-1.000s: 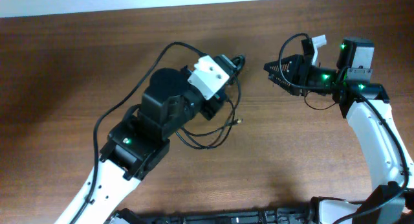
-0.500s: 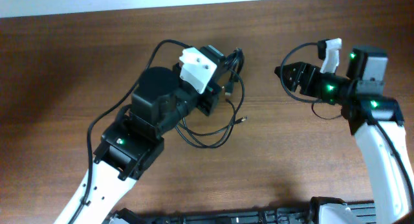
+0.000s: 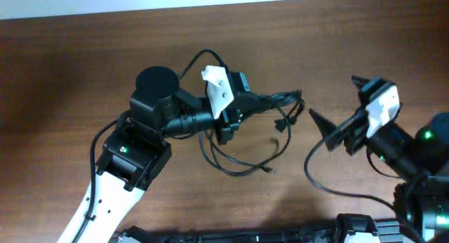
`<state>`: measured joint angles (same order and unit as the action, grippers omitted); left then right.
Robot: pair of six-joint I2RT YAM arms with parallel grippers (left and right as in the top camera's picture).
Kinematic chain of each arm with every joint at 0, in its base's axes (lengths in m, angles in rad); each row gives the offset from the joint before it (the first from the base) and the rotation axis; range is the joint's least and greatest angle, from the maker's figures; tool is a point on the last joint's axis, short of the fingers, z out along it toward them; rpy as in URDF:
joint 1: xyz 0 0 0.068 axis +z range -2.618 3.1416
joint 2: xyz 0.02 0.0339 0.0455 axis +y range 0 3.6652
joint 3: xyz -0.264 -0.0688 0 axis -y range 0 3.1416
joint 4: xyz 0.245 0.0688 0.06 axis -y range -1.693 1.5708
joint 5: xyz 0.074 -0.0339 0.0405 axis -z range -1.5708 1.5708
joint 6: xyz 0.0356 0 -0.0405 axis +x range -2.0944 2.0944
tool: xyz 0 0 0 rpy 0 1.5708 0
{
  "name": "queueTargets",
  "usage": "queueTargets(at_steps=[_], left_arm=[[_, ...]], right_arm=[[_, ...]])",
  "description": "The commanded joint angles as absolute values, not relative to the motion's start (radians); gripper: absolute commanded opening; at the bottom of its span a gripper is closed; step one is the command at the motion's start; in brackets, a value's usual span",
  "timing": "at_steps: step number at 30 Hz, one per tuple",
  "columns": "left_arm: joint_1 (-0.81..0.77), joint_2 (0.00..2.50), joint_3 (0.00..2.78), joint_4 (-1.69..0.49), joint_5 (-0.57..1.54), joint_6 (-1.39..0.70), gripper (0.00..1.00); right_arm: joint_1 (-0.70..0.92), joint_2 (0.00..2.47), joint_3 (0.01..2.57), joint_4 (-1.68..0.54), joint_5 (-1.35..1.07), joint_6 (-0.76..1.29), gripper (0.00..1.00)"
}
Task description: Untangle cables
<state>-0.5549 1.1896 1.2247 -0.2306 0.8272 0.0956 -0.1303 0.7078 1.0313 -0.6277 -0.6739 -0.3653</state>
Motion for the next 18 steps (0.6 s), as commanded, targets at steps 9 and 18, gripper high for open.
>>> queueTargets(at_steps=[9, 18], left_arm=[[-0.551, 1.212, 1.239, -0.222, 1.074, 0.122, 0.0], [-0.554, 1.248, 1.239, -0.224, 1.089, 0.141, 0.0]], right_arm=[[-0.124, 0.706, 1.038, -0.64, -1.05, -0.781, 0.71], [-0.124, 0.707, 1.038, -0.584, -1.182, -0.842, 0.71]])
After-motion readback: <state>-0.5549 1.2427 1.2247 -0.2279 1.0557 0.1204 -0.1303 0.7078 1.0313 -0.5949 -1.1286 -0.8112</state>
